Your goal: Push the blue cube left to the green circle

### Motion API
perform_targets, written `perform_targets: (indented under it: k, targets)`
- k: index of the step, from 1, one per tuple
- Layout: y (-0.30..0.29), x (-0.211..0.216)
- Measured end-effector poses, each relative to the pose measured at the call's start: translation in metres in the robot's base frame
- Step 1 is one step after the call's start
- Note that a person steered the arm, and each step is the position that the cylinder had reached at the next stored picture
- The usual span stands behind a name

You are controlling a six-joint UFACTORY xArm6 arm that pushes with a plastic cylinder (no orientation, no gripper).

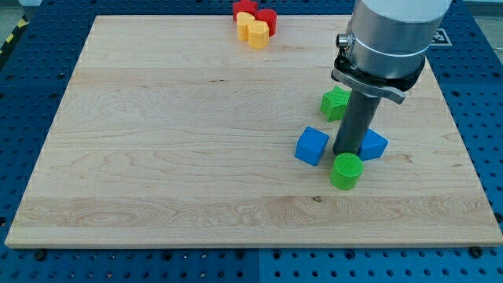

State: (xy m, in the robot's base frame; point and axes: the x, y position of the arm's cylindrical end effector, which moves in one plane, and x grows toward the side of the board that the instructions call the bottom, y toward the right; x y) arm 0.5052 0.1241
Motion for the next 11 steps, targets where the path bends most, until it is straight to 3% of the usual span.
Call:
perform_targets:
  k: [3,6,9,11]
  targets:
    - [-0.004,-0.031]
    - [-0.040,-0.021]
    - [-0.040,-0.008]
    - [-0.035,-0.058]
